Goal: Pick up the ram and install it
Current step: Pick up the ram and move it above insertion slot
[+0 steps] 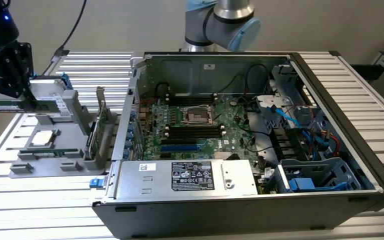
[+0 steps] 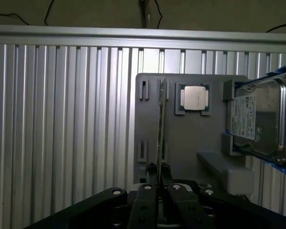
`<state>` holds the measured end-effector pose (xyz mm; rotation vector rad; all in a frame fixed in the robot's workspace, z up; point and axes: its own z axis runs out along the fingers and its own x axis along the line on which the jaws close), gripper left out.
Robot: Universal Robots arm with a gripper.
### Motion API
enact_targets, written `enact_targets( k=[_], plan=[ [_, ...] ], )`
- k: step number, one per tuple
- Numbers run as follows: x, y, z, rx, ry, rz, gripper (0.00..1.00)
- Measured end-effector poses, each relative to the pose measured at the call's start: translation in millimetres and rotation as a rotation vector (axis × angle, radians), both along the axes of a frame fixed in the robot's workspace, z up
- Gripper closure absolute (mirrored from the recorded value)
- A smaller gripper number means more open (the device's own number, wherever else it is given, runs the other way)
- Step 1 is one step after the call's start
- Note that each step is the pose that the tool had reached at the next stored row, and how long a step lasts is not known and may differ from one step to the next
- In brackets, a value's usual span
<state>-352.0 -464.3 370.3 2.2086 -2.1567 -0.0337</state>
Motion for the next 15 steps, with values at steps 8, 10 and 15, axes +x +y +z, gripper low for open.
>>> enact_targets(
  k=[8,10,15],
  plan=[
    [21.4,0.0,6.6,0.0041,0.0010,0.016,0.87],
    [28.2,0.0,8.1,0.0058,0.0015,0.020,0.87],
    [43.8,0.0,12.1,0.0100,0.0023,0.032,0.87]
  ],
)
